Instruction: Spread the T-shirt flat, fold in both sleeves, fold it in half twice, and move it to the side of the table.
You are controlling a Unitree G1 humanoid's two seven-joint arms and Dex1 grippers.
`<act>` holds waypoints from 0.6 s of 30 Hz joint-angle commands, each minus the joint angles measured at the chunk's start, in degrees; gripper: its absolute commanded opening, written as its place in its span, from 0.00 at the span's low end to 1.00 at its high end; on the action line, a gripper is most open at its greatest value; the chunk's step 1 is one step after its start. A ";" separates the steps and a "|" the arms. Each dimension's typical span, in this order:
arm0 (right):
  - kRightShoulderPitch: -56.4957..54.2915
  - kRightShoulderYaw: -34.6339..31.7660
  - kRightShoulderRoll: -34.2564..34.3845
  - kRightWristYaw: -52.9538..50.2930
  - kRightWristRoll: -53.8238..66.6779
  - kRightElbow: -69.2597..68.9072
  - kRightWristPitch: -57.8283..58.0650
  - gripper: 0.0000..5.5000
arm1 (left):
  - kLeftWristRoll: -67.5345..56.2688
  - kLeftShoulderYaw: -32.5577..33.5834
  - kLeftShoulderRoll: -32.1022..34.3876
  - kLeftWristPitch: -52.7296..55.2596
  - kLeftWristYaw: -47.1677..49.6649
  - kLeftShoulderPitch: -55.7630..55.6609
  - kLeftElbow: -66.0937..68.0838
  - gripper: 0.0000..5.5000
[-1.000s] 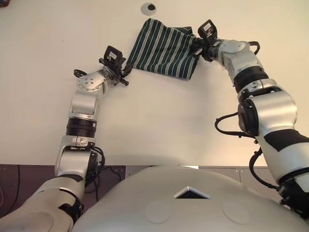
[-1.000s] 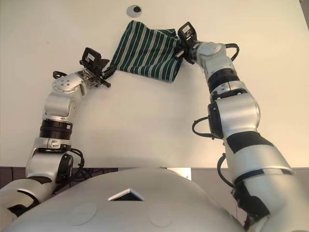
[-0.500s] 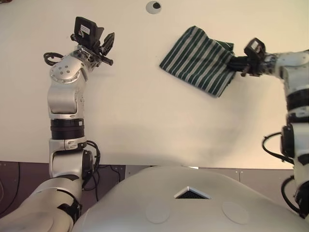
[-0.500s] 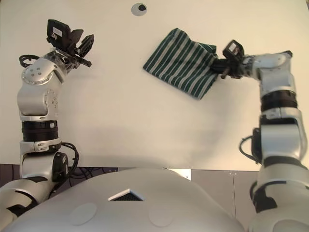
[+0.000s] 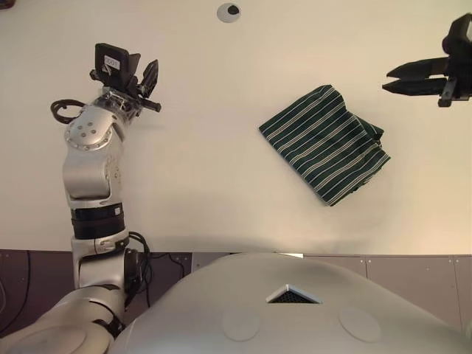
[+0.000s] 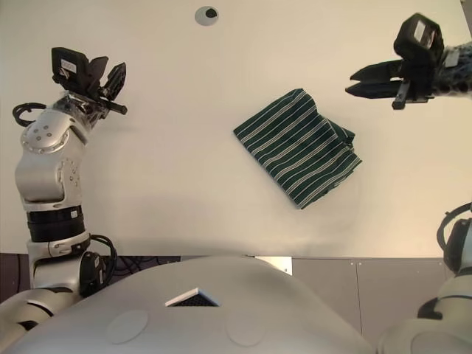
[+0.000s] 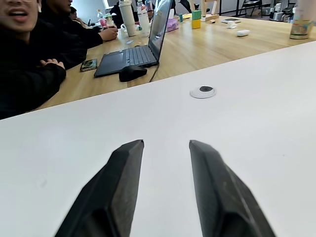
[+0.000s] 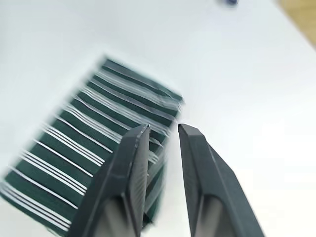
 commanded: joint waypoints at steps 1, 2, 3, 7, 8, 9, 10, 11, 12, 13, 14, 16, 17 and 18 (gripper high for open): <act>5.93 1.99 11.12 -13.99 -0.90 -3.84 5.09 0.19 | -0.82 0.98 -0.05 1.70 0.86 1.42 -2.71 0.30; 7.54 3.40 13.62 -17.57 -1.99 -4.00 5.64 0.19 | -0.93 1.07 -0.07 1.95 1.07 1.66 -3.01 0.30; 9.02 4.74 15.85 -20.66 -3.20 -3.92 5.57 0.19 | -1.00 1.05 -0.07 2.06 1.13 1.86 -3.20 0.30; 11.25 8.71 22.61 -29.19 -6.69 0.34 2.00 0.19 | -0.91 0.63 -0.15 2.21 1.23 2.37 -3.51 0.30; 10.84 8.99 24.38 -31.20 -7.60 2.55 0.35 0.19 | -0.93 0.59 -0.23 2.26 1.35 2.51 -3.64 0.30; 9.87 9.57 26.01 -33.16 -8.72 5.56 -1.78 0.19 | -0.90 0.57 -0.35 2.27 1.52 2.78 -3.78 0.30; 9.33 9.53 27.36 -35.12 -9.57 8.13 -3.90 0.19 | -0.87 0.26 -0.44 2.19 1.43 2.49 -3.40 0.30; 8.64 9.16 28.64 -36.69 -10.00 10.64 -5.59 0.19 | -0.84 0.04 -0.50 2.11 1.38 2.31 -3.12 0.30; 7.34 8.95 29.92 -38.75 -10.97 14.40 -7.75 0.19 | -0.88 0.01 -0.65 2.05 1.45 2.29 -2.97 0.30; 5.58 8.65 31.13 -40.92 -12.01 19.24 -10.02 0.19 | -0.93 0.05 -0.74 1.97 1.54 2.39 -2.88 0.30; 3.68 8.45 32.10 -43.01 -12.96 24.19 -12.11 0.19 | -1.00 0.17 -0.84 1.91 1.65 2.57 -2.89 0.30; -1.81 5.96 33.49 -50.82 -14.29 37.81 -16.19 0.19 | -0.92 0.02 -0.95 1.70 1.61 2.36 -2.33 0.30; -5.09 4.62 33.54 -56.37 -14.95 45.42 -18.44 0.19 | -0.87 0.04 -1.02 1.64 1.63 2.31 -2.11 0.30; -7.78 3.44 33.42 -60.62 -15.34 51.57 -20.11 0.19 | -0.80 0.06 -1.07 1.61 1.64 2.30 -2.01 0.30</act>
